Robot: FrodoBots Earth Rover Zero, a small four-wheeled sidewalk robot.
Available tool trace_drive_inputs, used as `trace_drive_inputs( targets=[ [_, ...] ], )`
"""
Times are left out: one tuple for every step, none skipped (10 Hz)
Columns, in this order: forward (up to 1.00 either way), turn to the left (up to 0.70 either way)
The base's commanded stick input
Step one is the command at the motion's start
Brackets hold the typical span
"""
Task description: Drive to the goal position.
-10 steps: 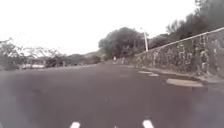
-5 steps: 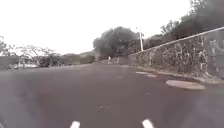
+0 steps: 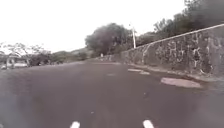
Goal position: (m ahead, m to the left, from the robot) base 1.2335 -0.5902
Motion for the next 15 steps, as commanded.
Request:
trace_drive_inputs(
  targets=[
    [0.5, 0.0],
    [0.5, 0.0],
    [0.5, 0.0],
    [0.5, 0.0],
    [0.5, 0.0],
    [0.5, 0.0],
    [0.5, 0.0],
    [0.5, 0.0],
    [0.5, 0.0],
    [0.5, 0.0],
    [0.5, 0.0],
    [0.5, 0.0],
    [0.5, 0.0],
    [0.5, 0.0],
    [0.5, 0.0]
  ],
)
